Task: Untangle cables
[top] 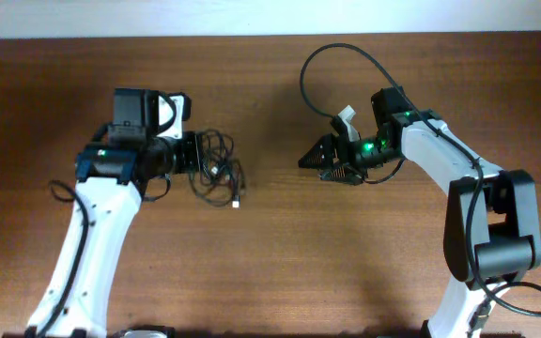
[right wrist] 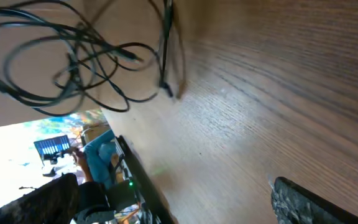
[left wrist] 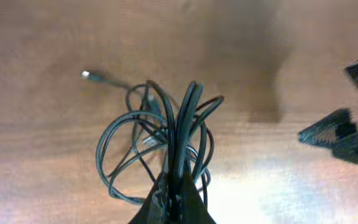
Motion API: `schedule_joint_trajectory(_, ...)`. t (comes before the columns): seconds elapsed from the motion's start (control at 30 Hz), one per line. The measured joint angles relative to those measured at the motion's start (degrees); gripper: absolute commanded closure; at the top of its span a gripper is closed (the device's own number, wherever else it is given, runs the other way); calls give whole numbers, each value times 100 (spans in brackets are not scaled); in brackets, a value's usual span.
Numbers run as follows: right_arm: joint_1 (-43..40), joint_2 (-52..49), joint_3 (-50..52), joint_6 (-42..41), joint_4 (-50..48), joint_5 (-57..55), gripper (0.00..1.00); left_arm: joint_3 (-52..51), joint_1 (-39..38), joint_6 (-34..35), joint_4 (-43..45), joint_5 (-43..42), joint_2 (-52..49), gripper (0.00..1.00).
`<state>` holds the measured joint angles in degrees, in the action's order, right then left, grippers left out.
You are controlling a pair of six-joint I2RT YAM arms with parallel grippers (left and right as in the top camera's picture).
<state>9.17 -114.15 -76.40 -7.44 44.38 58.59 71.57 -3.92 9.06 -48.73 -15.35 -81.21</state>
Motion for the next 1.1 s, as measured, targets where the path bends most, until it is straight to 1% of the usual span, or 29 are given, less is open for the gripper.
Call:
schedule_joint_trajectory(0.1, 0, 0, -7, 22, 138, -179, 2, -11, 0, 2, -15, -66, -400, 99)
schedule_joint_trajectory(0.23, 0, 0, -20, 20, 391, -640, 2, -15, 2, 2, -11, -505, -1023, 100)
schedule_joint_trajectory(0.37, 0, 0, -20, 20, 459, -761, 2, -15, 2, -144, 7, -697, -1172, 100)
schedule_joint_trajectory(0.43, 0, 0, -20, 28, 511, -734, 2, -15, 24, -533, 59, -1080, -1172, 100)
schedule_joint_trajectory(0.5, 0, 0, -20, 179, 525, -490, 2, -15, 103, -1154, 118, -1668, -1172, 100)
schedule_joint_trajectory(0.53, 0, 0, -20, 227, 529, -361, 2, -15, 201, -1394, 131, -2175, -1172, 100)
schedule_joint_trajectory(0.57, 0, 0, -20, 291, 522, -249, 2, -15, 249, -1622, 138, -2409, -1172, 100)
schedule_joint_trajectory(0.6, 0, 0, -20, 310, 518, -208, 2, -15, 262, -1814, 138, -2568, -1172, 100)
schedule_joint_trajectory(0.67, 0, 0, -20, 326, 514, -164, 2, -15, 260, -1985, 138, -2719, -1172, 100)
schedule_joint_trajectory(0.87, 0, 0, -20, 334, 636, -149, 2, -15, 260, -2085, 138, -2721, -1172, 100)
schedule_joint_trajectory(1.0, 0, 0, -20, 334, 640, -149, 2, -15, 199, -1499, 140, -1945, -1300, 99)
schedule_joint_trajectory(1.1, 0, 0, -20, 337, 640, -192, 2, -15, -33, -1281, 140, -1716, -1600, 93)
